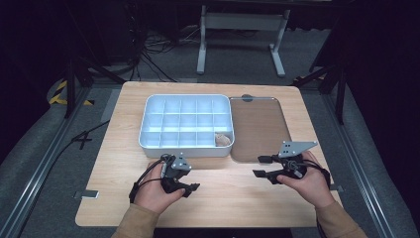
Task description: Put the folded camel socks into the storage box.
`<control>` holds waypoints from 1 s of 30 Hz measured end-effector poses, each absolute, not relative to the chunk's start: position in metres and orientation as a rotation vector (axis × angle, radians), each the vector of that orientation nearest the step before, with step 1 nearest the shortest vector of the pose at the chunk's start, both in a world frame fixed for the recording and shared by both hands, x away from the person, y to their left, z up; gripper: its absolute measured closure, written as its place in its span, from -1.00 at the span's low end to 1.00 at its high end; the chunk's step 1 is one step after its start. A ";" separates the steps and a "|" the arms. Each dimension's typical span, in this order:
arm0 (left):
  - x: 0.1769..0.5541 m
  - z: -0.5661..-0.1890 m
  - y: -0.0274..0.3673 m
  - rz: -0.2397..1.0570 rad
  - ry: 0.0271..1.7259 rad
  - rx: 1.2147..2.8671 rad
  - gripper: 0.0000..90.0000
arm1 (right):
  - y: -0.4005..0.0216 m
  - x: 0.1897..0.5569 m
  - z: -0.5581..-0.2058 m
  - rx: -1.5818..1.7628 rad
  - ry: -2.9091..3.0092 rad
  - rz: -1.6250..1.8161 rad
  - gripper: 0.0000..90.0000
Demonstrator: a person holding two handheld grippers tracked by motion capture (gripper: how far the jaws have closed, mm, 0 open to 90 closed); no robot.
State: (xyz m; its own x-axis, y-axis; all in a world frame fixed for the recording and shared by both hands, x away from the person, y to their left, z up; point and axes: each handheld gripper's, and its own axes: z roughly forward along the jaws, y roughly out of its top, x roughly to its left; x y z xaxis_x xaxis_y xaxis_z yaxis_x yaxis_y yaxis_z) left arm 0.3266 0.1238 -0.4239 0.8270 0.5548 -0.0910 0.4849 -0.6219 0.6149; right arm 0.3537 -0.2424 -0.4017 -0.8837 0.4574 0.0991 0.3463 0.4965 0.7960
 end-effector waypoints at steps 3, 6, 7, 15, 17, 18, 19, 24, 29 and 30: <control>0.326 -0.424 0.125 0.143 0.766 2.362 -0.11 | -0.243 0.353 -0.407 0.702 2.611 1.327 0.00; 0.327 -0.425 0.126 0.143 0.769 2.362 -0.11 | -0.243 0.351 -0.418 0.703 2.618 1.325 -0.02; 0.328 -0.425 0.126 0.142 0.773 2.368 -0.11 | -0.242 0.350 -0.422 0.703 2.621 1.317 -0.02; 0.330 -0.429 0.129 0.139 0.789 2.377 -0.11 | -0.243 0.349 -0.451 0.712 2.659 1.229 -0.04; 0.330 -0.430 0.130 0.139 0.792 2.376 -0.11 | -0.244 0.349 -0.458 0.700 2.661 1.209 -0.04; 0.330 -0.431 0.130 0.135 0.799 2.371 -0.11 | -0.245 0.349 -0.462 0.698 2.654 1.216 -0.04; 0.331 -0.432 0.131 0.139 0.797 2.375 -0.11 | -0.246 0.348 -0.465 0.697 2.647 1.224 -0.04; 0.332 -0.434 0.134 0.139 0.815 2.371 -0.11 | -0.250 0.347 -0.474 0.705 2.632 1.228 -0.05; 0.333 -0.437 0.136 0.146 0.820 2.377 -0.12 | -0.249 0.347 -0.474 0.697 2.610 1.242 -0.08; 0.334 -0.437 0.138 0.152 0.816 2.378 -0.12 | -0.249 0.347 -0.473 0.698 2.606 1.246 -0.08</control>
